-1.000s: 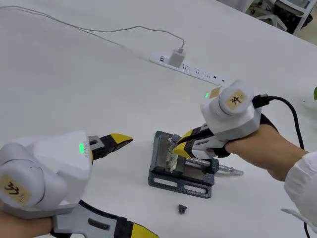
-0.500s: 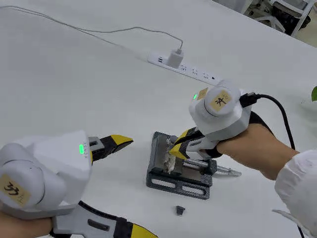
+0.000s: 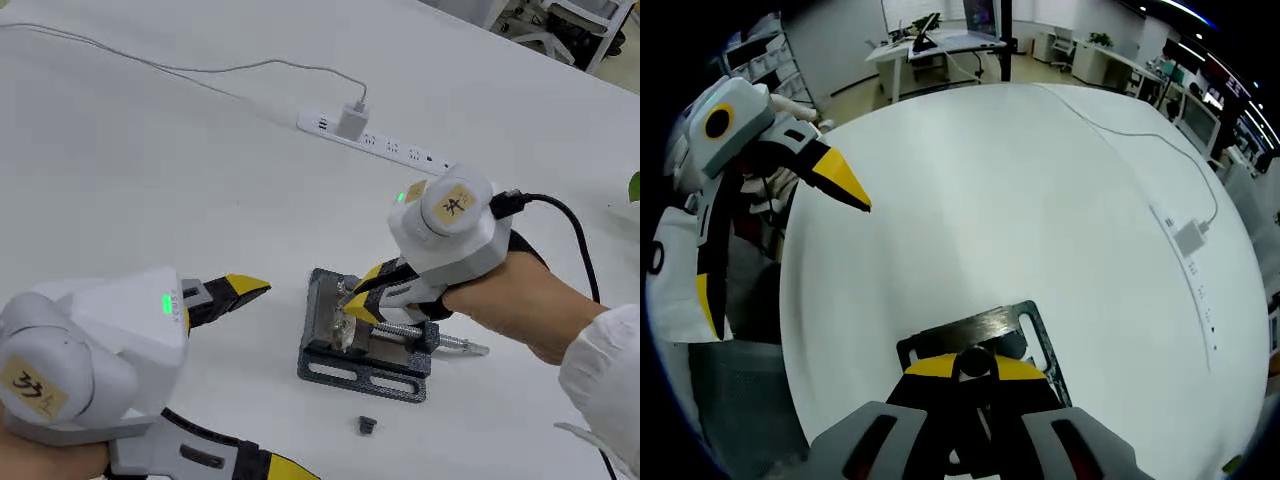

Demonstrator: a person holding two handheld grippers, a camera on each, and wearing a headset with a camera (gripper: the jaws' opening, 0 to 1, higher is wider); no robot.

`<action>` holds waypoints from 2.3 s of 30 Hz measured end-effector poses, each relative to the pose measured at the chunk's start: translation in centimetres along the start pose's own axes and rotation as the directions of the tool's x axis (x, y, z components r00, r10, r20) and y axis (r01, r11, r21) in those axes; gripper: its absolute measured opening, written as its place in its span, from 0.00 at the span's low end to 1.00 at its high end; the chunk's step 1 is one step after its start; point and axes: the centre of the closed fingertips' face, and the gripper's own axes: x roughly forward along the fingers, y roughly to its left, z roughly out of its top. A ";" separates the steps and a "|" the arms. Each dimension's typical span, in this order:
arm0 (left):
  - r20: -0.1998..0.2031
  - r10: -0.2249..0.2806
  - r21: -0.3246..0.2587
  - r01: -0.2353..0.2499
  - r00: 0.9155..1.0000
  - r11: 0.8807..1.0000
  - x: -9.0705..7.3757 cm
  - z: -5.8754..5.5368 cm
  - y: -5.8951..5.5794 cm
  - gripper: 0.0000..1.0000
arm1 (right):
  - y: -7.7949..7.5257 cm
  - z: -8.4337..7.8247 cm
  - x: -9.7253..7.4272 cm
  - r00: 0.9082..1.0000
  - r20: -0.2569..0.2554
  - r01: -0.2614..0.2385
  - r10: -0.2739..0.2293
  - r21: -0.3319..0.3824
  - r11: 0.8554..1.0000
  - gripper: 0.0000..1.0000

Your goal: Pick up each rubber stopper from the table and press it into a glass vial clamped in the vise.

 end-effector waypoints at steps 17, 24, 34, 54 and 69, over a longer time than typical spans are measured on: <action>-0.003 0.000 0.003 0.000 1.000 1.000 0.1 0.0 0.0 0.97 | -0.2 0.1 -1.7 0.998 0.054 0.018 -0.018 0.009 1.000 0.06; -0.005 -0.005 0.005 0.005 1.000 1.000 0.2 0.0 -0.2 0.97 | -0.1 0.2 -2.0 0.998 0.064 0.019 -0.019 -0.006 1.000 0.03; -0.002 -0.005 0.004 0.005 1.000 1.000 0.0 0.2 -0.2 0.97 | 0.4 0.3 -1.3 0.999 0.046 0.007 -0.005 -0.043 0.999 0.02; 0.000 -0.003 -0.005 0.003 1.000 1.000 -0.1 0.1 -0.1 0.95 | 0.1 0.0 -0.7 1.000 0.026 0.009 -0.008 -0.065 0.998 0.02; 0.012 -0.001 -0.012 0.001 1.000 1.000 0.0 0.2 0.0 0.95 | 0.0 0.0 -0.5 0.999 0.005 0.035 -0.035 -0.121 0.992 0.03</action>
